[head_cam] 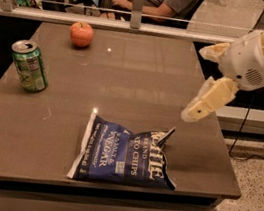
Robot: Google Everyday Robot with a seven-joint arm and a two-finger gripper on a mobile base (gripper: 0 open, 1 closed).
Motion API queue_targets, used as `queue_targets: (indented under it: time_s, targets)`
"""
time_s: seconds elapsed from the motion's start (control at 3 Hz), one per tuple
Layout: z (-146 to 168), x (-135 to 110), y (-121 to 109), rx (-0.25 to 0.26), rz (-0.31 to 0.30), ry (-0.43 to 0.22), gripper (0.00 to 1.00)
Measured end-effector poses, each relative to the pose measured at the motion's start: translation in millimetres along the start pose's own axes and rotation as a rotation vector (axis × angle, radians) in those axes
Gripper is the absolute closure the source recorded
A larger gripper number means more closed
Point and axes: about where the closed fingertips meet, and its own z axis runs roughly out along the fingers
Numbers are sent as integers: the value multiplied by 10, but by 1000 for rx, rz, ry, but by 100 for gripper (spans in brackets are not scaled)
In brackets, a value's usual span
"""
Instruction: Knock green can over
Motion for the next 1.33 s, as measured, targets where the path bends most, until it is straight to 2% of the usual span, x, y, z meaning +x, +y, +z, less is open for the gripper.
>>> queue_targets:
  time_s: [0.33, 0.67, 1.0, 1.33]
  targets:
    - [480, -306, 130, -56, -20, -155, 0]
    - [975, -668, 392, -119, -34, -288, 0]
    - [975, -669, 393, -119, -34, -288, 0]
    - [1036, -713, 334, -117, -32, -338, 0]
